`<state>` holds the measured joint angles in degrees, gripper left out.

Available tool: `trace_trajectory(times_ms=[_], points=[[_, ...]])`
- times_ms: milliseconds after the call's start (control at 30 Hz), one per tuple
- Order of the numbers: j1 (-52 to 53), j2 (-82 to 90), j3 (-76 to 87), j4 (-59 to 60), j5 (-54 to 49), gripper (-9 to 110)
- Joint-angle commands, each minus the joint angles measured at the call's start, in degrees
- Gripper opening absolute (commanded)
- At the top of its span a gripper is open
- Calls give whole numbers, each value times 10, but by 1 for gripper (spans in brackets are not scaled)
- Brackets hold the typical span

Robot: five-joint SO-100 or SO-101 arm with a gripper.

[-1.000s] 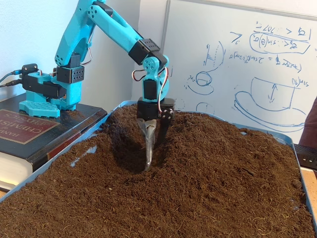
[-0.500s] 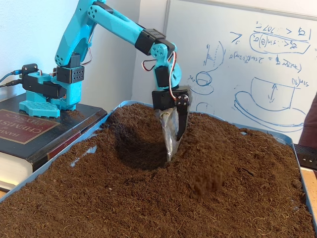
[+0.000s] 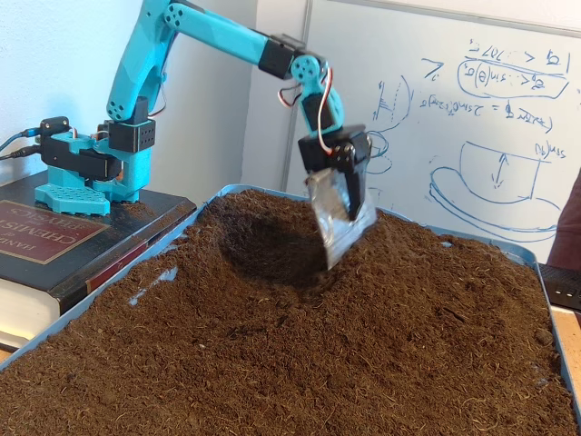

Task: Build a berm.

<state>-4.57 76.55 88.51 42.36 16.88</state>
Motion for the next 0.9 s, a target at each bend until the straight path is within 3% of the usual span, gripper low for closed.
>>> trace_trajectory(times_ms=[0, 233, 333, 667, 867], points=[[-20, 103, -67, -11, 13, 0], [-31, 126, -120, -15, 11, 0], [-31, 95, -178, -71, 11, 0], [-26, -223, -405, -407, -44, 0], [5, -435, -512, -465, -133, 0]])
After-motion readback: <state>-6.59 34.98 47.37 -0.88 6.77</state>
